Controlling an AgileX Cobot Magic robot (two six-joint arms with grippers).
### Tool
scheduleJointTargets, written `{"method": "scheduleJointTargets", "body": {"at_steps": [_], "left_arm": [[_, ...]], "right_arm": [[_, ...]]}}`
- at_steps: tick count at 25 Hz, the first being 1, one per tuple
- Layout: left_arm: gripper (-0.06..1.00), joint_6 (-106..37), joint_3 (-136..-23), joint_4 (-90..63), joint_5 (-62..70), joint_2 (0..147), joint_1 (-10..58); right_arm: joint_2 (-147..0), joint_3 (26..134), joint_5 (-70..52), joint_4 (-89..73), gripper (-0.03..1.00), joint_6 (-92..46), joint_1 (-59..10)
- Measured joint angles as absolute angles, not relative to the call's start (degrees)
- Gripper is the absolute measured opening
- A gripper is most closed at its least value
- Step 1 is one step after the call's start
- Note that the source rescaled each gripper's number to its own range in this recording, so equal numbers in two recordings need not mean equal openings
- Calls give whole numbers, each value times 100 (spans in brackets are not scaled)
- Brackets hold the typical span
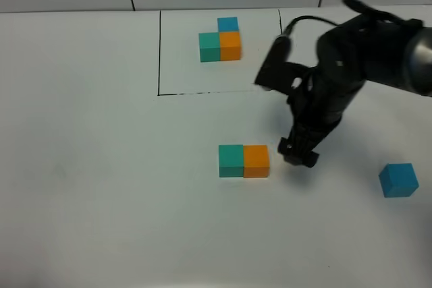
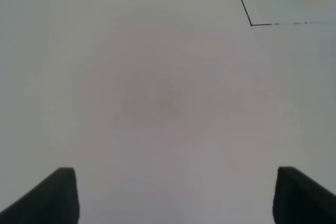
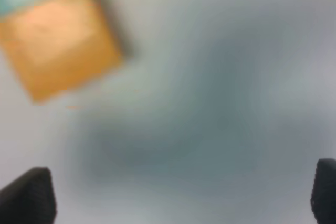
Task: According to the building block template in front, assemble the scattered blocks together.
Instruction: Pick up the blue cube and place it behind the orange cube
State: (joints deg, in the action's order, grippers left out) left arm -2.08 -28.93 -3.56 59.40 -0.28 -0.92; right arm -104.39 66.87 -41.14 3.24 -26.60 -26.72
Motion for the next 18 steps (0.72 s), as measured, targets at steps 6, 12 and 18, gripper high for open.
{"method": "scheduleJointTargets", "body": {"at_steps": [6, 12, 18], "left_arm": [[68, -208, -2893, -356, 5940, -28, -92], [68, -208, -2893, -356, 5940, -28, -92], [68, -208, -2893, -356, 5940, -28, -92]], "right_arm": [[-9467, 5328, -3272, 761, 100, -55, -1414], [-9296, 4967, -3281, 799, 99, 558, -659], [-9318, 4967, -3529, 466, 97, 273, -502]]}}
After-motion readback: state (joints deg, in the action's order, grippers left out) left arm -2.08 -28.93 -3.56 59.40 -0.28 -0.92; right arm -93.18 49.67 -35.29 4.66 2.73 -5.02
